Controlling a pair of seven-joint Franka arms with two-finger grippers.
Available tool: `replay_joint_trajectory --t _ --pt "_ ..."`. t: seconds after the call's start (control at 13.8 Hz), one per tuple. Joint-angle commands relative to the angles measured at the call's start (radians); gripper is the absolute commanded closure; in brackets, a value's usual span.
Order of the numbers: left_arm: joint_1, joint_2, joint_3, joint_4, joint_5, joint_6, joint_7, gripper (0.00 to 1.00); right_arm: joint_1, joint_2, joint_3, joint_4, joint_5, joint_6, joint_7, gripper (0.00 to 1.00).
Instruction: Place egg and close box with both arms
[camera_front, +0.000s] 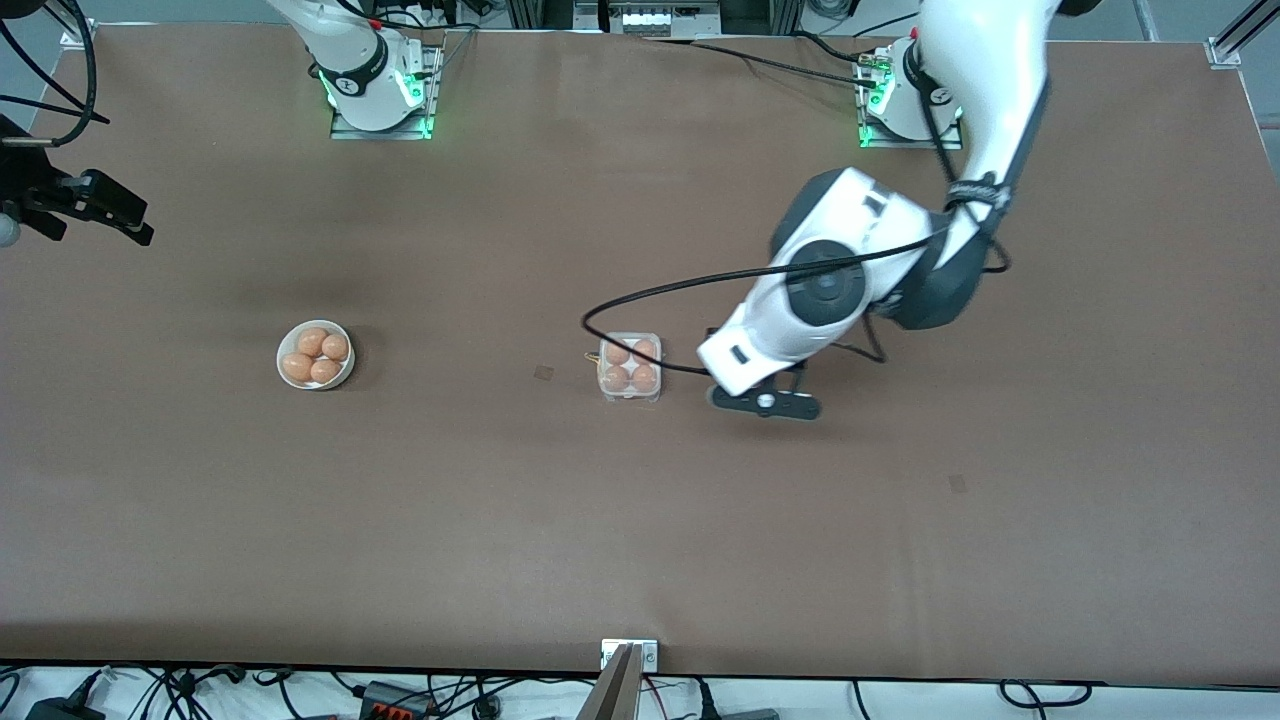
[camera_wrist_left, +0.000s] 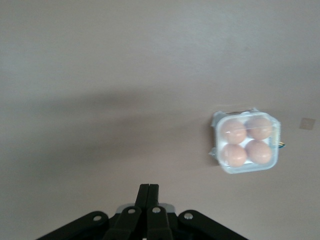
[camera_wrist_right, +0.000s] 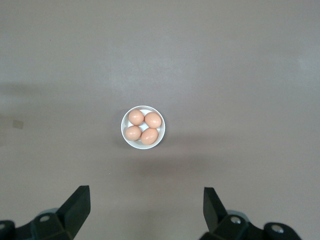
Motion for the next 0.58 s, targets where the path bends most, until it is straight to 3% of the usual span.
replay_joint_trajectory --t 0.0,0.36,0.51 --pt "0.079 -0.176 -0.007 -0.183 0.015 0.014 0.038 0.98 -0.011 -0.014 0.006 0.003 0.008 -0.017 -0.004 0.0" --pt "0.233 -0.382 -0.016 -0.385 0.015 0.002 0.193 0.98 -0.01 -0.014 0.008 0.003 0.0 0.0 -0.006 0.0" --pt "0.271 -0.447 -0.015 -0.407 0.013 -0.057 0.262 0.99 -0.01 -0.014 0.008 0.003 -0.001 0.003 -0.006 0.0"
